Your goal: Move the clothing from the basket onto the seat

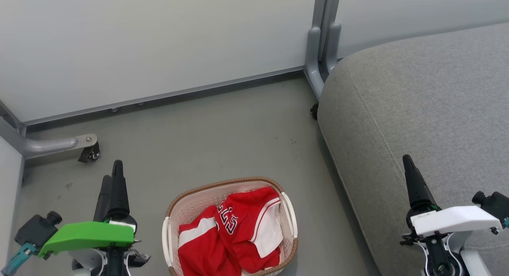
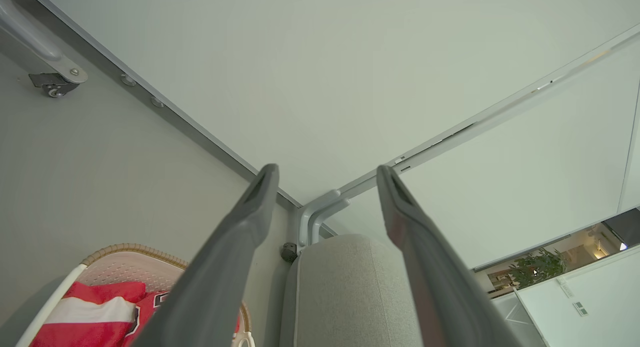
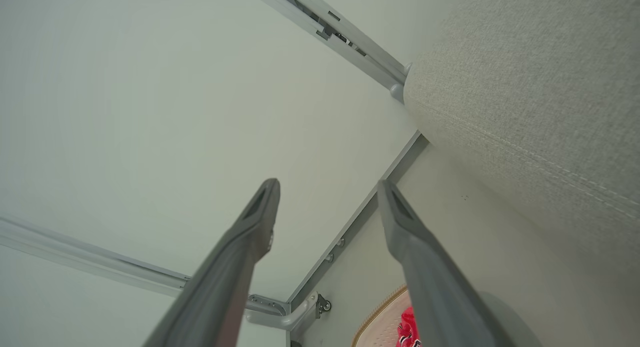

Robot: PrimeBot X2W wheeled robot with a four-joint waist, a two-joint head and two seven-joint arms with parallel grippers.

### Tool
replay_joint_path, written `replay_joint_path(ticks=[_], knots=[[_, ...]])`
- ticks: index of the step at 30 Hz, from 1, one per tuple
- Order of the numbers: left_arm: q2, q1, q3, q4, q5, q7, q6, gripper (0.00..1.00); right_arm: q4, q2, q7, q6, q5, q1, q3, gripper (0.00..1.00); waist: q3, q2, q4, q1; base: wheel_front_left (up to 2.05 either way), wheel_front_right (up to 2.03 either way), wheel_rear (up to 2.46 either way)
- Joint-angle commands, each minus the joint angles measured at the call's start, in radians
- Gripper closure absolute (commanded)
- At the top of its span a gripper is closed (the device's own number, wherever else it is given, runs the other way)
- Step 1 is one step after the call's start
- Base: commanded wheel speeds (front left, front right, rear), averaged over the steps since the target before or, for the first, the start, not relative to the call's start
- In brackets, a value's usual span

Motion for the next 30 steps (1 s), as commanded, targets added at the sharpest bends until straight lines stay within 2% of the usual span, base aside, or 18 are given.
replay_joint_path(ticks=[1,12,30], knots=[[0.008,-0.020,-0.006,-0.020,0.043,-0.010,0.003,0.00,-0.021,-0.007,-0.011,0.000,-0.038,-0.026,0.006,0.00,0.000,0.0000,0.001,-0.0001,0.00,0.00,0.00],[0.009,-0.013,-0.048,-0.034,0.268,-0.046,0.020,0.00,-0.033,-0.009,-0.047,0.000,-0.198,-0.026,0.034,0.00,0.001,0.0000,0.005,-0.0001,0.00,0.00,0.00],[0.011,0.008,-0.085,-0.033,0.534,-0.095,0.036,0.00,-0.042,-0.010,-0.097,0.000,-0.418,-0.023,0.067,0.00,-0.006,0.0000,0.011,-0.0001,0.00,0.00,0.00]])
